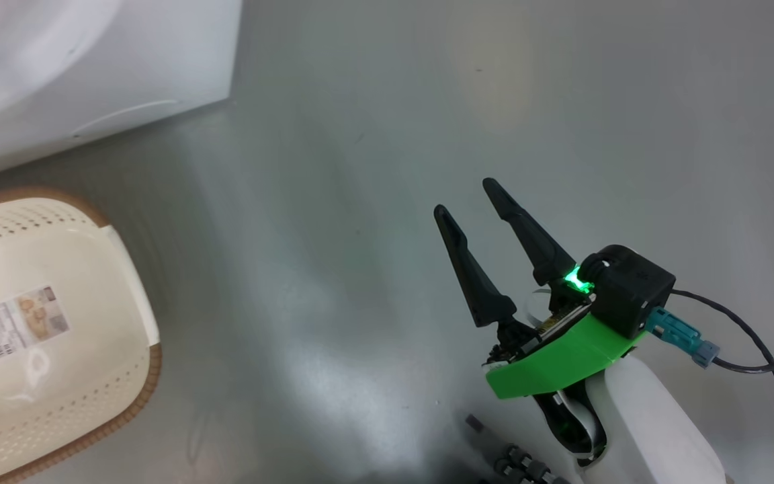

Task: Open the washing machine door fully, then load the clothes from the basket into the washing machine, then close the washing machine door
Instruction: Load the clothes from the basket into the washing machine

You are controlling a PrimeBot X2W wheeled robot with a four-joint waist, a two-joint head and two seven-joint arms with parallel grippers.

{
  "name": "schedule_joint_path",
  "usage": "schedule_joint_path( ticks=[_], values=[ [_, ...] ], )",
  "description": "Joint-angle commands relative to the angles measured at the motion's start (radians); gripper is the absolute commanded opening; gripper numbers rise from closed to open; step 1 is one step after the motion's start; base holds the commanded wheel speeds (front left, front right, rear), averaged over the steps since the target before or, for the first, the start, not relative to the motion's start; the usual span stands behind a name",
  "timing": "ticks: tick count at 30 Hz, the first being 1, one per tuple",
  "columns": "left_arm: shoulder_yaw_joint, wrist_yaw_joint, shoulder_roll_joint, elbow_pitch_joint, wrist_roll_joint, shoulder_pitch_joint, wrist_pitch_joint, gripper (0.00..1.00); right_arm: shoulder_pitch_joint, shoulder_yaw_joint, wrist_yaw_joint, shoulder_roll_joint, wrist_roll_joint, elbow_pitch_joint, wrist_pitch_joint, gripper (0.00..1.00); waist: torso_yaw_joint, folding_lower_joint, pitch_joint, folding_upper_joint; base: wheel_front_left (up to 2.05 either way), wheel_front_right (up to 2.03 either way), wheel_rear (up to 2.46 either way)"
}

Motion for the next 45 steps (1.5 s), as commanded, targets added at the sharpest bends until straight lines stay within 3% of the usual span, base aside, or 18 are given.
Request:
schedule_joint_path(
  ticks=[1, 8, 24, 25, 26, 35, 45],
  values=[
    [0.026, 0.015, 0.065, -0.019, 0.025, -0.033, -0.044, 0.0, 0.006, 0.027, 0.002, 0.003, 0.008, -0.025, -0.012, 1.0, -0.025, 0.0, 0.023, 0.0, 0.0, 0.0, 0.0],
    [0.0, 0.011, 0.091, 0.05, 0.102, -0.098, -0.199, 0.0, -0.002, 0.045, 0.002, 0.003, 0.028, -0.036, -0.012, 1.0, -0.063, 0.0, 0.064, 0.0, 0.0, 0.0, 0.0],
    [-0.024, -0.047, 0.061, 0.25, 0.089, -0.174, -0.265, 0.0, -0.007, 0.05, 0.002, 0.003, 0.021, -0.05, -0.012, 1.0, -0.063, 0.0, 0.084, 0.0, 0.0, 0.0, 0.0],
    [-0.025, -0.051, 0.057, 0.26, 0.086, -0.178, -0.267, 0.4, -0.007, 0.05, 0.002, 0.003, 0.02, -0.049, -0.012, 1.0, -0.06, 0.0, 0.082, 0.0, 0.0, 0.0, 0.0],
    [-0.026, -0.056, 0.053, 0.269, 0.083, -0.182, -0.269, 1.0, -0.007, 0.05, 0.002, 0.003, 0.019, -0.048, -0.012, 1.0, -0.057, 0.0, 0.081, 0.0, 0.0, 0.0, 0.0],
    [-0.027, -0.091, 0.007, 0.335, 0.049, -0.172, -0.333, 1.0, -0.003, 0.033, 0.002, 0.003, 0.004, -0.032, -0.012, 1.0, -0.025, 0.0, 0.038, 0.0, 0.0, 0.0, 0.0],
    [-0.011, -0.12, -0.05, 0.335, -0.004, -0.008, -0.46, 1.0, 0.036, -0.015, 0.002, 0.003, -0.031, -0.01, -0.012, 1.0, 0.029, 0.0, -0.064, 0.0, 0.0, 0.0, 0.0]
  ],
)
